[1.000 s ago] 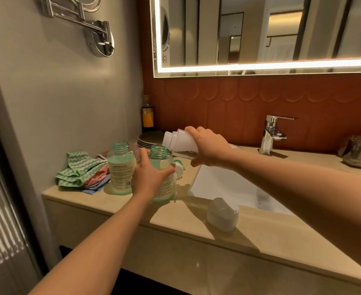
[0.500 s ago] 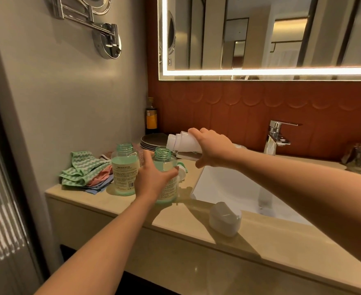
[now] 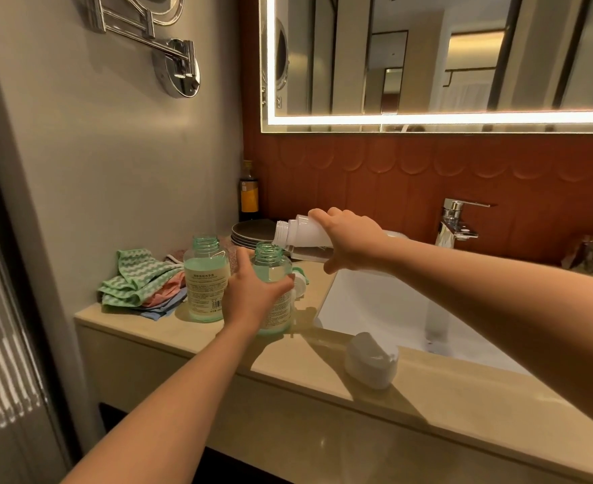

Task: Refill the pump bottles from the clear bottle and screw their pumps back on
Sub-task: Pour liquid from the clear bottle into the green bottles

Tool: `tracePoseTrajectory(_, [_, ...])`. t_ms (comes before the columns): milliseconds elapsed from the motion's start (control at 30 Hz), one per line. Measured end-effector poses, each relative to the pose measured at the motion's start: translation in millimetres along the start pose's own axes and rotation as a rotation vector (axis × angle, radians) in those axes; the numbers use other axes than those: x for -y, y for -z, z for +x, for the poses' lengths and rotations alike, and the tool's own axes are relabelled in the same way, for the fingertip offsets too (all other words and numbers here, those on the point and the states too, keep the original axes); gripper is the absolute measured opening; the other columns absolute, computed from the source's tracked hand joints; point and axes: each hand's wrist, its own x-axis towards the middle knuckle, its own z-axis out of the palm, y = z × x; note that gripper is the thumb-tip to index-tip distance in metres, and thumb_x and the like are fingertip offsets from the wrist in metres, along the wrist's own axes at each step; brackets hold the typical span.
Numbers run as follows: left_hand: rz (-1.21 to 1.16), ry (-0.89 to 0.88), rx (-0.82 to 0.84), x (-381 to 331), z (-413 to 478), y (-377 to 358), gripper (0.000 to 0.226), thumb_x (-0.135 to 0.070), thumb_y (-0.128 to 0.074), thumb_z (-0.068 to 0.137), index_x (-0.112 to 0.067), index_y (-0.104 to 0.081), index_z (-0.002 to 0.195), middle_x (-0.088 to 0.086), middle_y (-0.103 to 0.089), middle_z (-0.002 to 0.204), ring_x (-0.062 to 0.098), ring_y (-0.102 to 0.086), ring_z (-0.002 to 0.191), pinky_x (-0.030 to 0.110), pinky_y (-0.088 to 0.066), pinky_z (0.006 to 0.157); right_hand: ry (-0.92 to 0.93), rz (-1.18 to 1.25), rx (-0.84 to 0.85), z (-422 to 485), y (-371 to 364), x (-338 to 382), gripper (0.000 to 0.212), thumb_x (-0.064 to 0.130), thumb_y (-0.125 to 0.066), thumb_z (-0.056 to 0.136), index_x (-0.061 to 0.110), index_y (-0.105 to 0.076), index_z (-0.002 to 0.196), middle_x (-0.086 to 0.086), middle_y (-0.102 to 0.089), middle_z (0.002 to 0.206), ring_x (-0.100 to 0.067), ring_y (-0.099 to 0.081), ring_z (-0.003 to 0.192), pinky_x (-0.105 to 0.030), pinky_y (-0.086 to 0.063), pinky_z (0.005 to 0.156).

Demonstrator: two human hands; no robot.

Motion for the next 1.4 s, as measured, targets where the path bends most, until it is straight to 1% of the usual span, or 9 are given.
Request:
tracePoseTrajectory(133, [0.006,0.007,-0.007,0.2,0.2,-0.7,0.07,-0.053,-0.073,0.066,-0.027,-0.029,0.113,-0.001,-0.053,0.093,0.024,-0.059,0.08,0.039,-0.056,0.064,0.004,-0.01,-0.003,0.9,-0.6,-0.4,0.086,0.03,-0.079,0.069,0.023,-0.029,0.138,-0.006,-0.051,0.12,-0.022,-0.049,0.106,-0.034,-0.048,0.083])
tracePoseTrajectory(233, [0.003,0.007,-0.007,0.1,0.3,-0.9,0.07,-0.053,-0.073,0.066,-0.028,-0.029,0.113,-0.001,-0.053,0.093,0.024,-0.059,0.08,0.039,-0.056,0.063,0.006,-0.01,-0.006,1.5,-0.7,-1.0,0.086,0.03,-0.08,0.069,0.023,-0.029,0.138,-0.006,-0.051,0.119,-0.021,-0.049,0.105,-0.032,-0.047,0.08])
tracePoseTrajectory(600, [-0.004,-0.004,-0.006,1.5,-0.1,-1.2,0.068,-0.052,-0.073,0.067,-0.028,-0.029,0.112,-0.001,-0.053,0.093,0.022,-0.058,0.079,0.036,-0.055,0.061,0.017,-0.03,-0.003,4.4,0.5,-2.6,0.086,0.031,-0.079,0.069,0.024,-0.029,0.138,-0.006,-0.051,0.119,-0.018,-0.045,0.098,-0.028,-0.043,0.075])
tracePoseTrajectory(767, [-0.004,-0.009,-0.007,1.4,0.2,-1.4,0.068,-0.053,-0.073,0.067,-0.028,-0.029,0.112,-0.001,-0.053,0.094,0.022,-0.058,0.079,0.034,-0.054,0.059,0.015,-0.022,0.001,4.6,-0.6,-2.9,0.086,0.03,-0.08,0.069,0.024,-0.029,0.138,-0.006,-0.051,0.119,-0.019,-0.047,0.102,-0.03,-0.046,0.079])
tracePoseTrajectory(967, [-0.014,-0.003,-0.008,1.7,0.4,-2.4,0.068,-0.052,-0.073,0.067,-0.028,-0.029,0.113,-0.002,-0.053,0.093,0.021,-0.057,0.079,0.032,-0.052,0.058,0.023,-0.036,0.005,5.4,0.0,-3.4,0.087,0.031,-0.08,0.068,0.024,-0.028,0.138,-0.006,-0.051,0.119,-0.021,-0.048,0.103,-0.032,-0.046,0.079])
tracePoseTrajectory(1100, [-0.019,-0.005,-0.008,3.1,0.4,-2.6,0.068,-0.052,-0.073,0.066,-0.03,-0.028,0.112,-0.003,-0.052,0.093,0.02,-0.057,0.078,0.028,-0.047,0.055,0.027,-0.045,0.001,6.1,0.0,-3.8,0.087,0.032,-0.08,0.068,0.024,-0.029,0.138,-0.006,-0.051,0.118,-0.021,-0.048,0.103,-0.03,-0.043,0.075])
tracePoseTrajectory(1167, [-0.016,-0.009,-0.007,3.1,0.7,-2.9,0.068,-0.053,-0.072,0.066,-0.03,-0.028,0.113,-0.003,-0.052,0.094,0.02,-0.057,0.078,0.029,-0.049,0.055,0.03,-0.049,-0.002,6.4,-0.2,-4.1,0.088,0.032,-0.08,0.068,0.024,-0.028,0.139,-0.006,-0.051,0.118,-0.021,-0.048,0.103,-0.029,-0.041,0.073])
tracePoseTrajectory(1333, [-0.019,-0.004,-0.002,3.3,1.3,-3.2,0.068,-0.052,-0.073,0.067,-0.03,-0.028,0.113,-0.004,-0.052,0.094,0.019,-0.056,0.078,0.027,-0.047,0.055,0.028,-0.056,-0.002,7.2,0.4,-4.8,0.088,0.032,-0.08,0.068,0.024,-0.028,0.139,-0.006,-0.051,0.118,-0.019,-0.046,0.1,-0.029,-0.041,0.073])
tracePoseTrajectory(1400, [-0.019,-0.003,0.002,3.5,1.0,-3.3,0.068,-0.053,-0.072,0.067,-0.03,-0.028,0.113,-0.004,-0.052,0.093,0.019,-0.056,0.077,0.025,-0.044,0.052,0.029,-0.059,-0.003,7.2,0.0,-4.8,0.088,0.032,-0.08,0.068,0.024,-0.028,0.139,-0.005,-0.051,0.118,-0.02,-0.047,0.101,-0.029,-0.041,0.073])
